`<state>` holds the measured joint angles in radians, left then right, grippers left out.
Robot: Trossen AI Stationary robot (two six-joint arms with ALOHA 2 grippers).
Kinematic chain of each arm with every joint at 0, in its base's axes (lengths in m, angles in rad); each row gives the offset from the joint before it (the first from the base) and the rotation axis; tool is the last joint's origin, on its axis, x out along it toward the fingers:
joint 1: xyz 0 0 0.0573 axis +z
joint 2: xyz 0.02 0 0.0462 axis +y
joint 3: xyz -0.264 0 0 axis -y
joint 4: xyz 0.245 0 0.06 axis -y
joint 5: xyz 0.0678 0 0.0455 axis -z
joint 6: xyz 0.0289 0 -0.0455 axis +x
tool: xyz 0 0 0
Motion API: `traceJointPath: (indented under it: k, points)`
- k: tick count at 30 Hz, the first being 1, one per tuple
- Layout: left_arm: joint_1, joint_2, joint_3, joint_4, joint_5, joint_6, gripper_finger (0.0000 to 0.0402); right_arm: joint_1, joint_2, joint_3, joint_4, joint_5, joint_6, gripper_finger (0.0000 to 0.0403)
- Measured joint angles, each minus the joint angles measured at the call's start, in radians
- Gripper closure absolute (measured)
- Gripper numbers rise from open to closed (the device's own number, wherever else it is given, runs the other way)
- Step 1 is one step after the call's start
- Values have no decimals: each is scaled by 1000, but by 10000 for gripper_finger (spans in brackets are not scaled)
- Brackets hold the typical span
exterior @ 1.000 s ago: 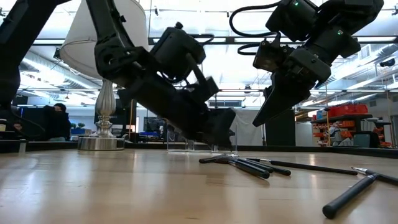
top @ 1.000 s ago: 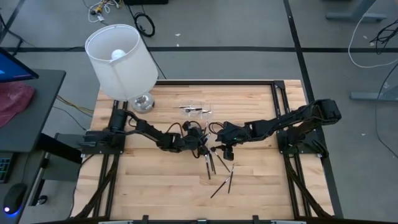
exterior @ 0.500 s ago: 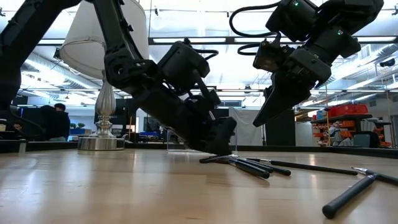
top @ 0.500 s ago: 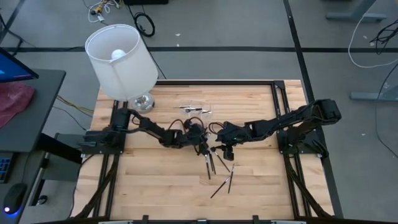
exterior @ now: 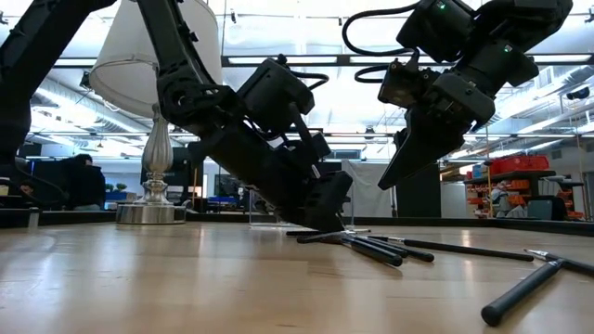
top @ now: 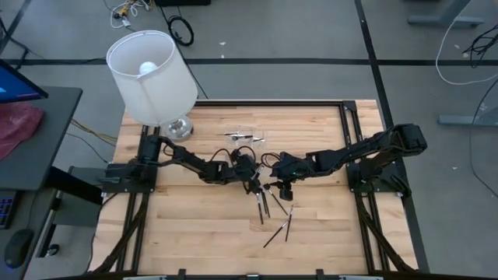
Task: Put items in baskets/containers
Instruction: Put the black eyeliner brush into the transparent organizer
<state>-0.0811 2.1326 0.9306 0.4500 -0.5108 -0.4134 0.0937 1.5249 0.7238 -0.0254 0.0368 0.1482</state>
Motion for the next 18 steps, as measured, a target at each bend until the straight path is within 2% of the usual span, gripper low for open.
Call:
traceJointPath:
  k: [5, 9, 12, 18]
  points:
    - [-6, -1, 0, -7, 2, -8, 388, 0, 0, 0, 0, 15, -42, 238]
    - [-14, -1, 0, 1, -1, 5, 390, 0, 0, -4, 12, 104, -193, 238]
    - [-22, 0, -1, 3, -11, 7, 384, -3, 1, -30, 38, 114, -301, 238]
    - [-41, -36, -6, -17, -31, 40, 391, -31, 1, -116, 186, 127, -406, 238]
